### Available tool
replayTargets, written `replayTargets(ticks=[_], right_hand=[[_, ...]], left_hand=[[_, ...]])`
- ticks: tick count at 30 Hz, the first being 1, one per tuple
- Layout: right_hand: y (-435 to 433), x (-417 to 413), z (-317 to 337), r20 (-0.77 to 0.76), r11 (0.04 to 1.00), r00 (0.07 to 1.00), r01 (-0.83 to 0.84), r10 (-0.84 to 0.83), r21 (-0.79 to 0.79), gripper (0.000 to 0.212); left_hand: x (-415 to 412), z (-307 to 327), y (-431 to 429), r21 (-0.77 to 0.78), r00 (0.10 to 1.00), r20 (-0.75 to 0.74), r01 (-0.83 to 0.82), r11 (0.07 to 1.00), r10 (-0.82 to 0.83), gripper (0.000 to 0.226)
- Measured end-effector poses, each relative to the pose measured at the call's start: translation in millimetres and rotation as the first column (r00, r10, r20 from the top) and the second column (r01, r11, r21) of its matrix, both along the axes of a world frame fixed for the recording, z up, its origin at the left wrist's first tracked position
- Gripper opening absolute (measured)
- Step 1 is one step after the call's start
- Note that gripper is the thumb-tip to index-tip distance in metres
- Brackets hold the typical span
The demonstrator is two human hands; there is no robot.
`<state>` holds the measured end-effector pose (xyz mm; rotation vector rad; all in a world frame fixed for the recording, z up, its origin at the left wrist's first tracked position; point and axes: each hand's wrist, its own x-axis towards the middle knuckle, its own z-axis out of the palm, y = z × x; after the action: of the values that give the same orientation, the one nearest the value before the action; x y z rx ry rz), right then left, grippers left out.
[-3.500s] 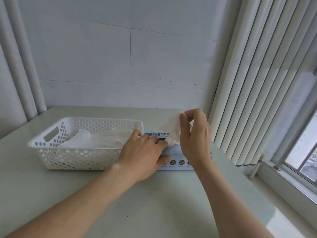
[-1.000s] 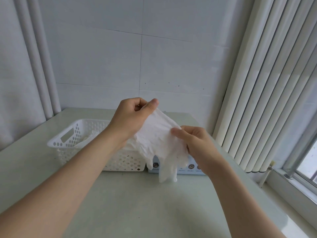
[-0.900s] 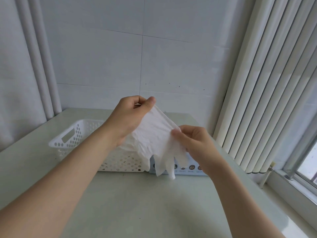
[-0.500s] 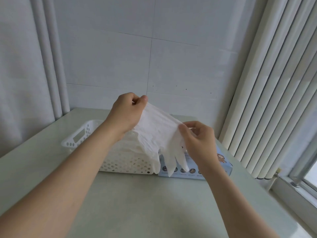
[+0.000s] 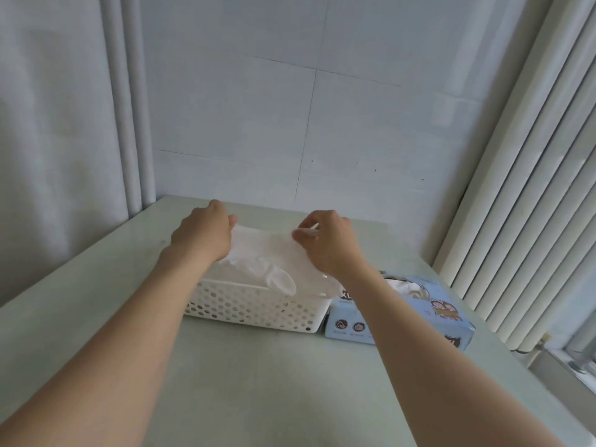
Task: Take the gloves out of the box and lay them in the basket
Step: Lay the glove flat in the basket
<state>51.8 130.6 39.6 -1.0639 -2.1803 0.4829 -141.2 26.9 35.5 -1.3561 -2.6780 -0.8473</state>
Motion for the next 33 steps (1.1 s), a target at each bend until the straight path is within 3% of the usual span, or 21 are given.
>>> replayTargets(ticks=[6,9,12,13,15,17,19,22,24,27,33], right_hand=[[4.3,-19.9,-10.3,0.278,0.997,0.960,-0.003,-0.018,0.073,0.024],[-1.1,-22.0,-12.3,0.475,0.964,0.874,-0.032,-0.101,0.264,0.029],[-7.0,-24.8,-4.0,0.500,0.884,0.854,-0.114,-0.146,0.454,0.021],[-8.6,-24.8,1.4,0.492,0.893,0.864,-0.137,-0.104,0.429,0.020],[-13.5,-21.9,16.2,0.515,0.967,0.855,-0.174,0.055,0.185,0.027],[-18.4,-15.3,29.8,0.627,0.978,0.754,-0.193,0.197,-0.075,0.053],[-24.1,-9.1,36.9,0.753,0.975,0.619,-0.154,0.222,-0.161,0.077],[-28.1,-11.3,32.3,0.845,0.980,0.499,-0.134,0.193,-0.144,0.080],[-25.8,-15.5,21.7,0.866,0.986,0.475,-0.117,0.158,-0.116,0.063],[-22.0,-18.1,5.6,0.873,0.990,0.472,-0.111,0.126,-0.083,0.033],[-15.7,-17.6,-0.4,0.853,0.983,0.500,-0.167,0.150,-0.075,0.056]], left_hand=[[7.8,-1.1,1.3,-0.096,0.980,-0.170,-0.120,0.988,0.103,0.027],[9.4,-3.2,2.7,-0.076,0.967,-0.219,-0.150,0.986,0.130,0.022],[6.8,-6.3,3.1,-0.088,0.958,-0.247,-0.174,0.981,0.147,0.023],[6.1,-6.3,2.8,-0.102,0.958,-0.244,-0.180,0.978,0.151,0.025],[3.9,-4.2,1.7,-0.123,0.959,-0.250,-0.165,0.979,0.130,0.026],[0.1,-0.4,1.9,-0.177,0.964,-0.263,-0.082,0.981,0.033,0.027],[-5.3,1.8,2.3,-0.295,0.971,-0.206,0.060,0.954,-0.125,0.034],[-8.0,1.5,-3.8,-0.533,0.974,-0.094,0.125,0.837,-0.205,0.070],[-4.1,1.7,-7.9,-0.628,0.971,-0.099,0.108,0.771,-0.216,0.089],[3.3,6.1,-10.1,-0.707,0.965,-0.097,0.105,0.699,-0.243,0.096],[6.1,11.1,-4.3,-0.783,0.971,-0.111,0.047,0.620,-0.213,0.096]])
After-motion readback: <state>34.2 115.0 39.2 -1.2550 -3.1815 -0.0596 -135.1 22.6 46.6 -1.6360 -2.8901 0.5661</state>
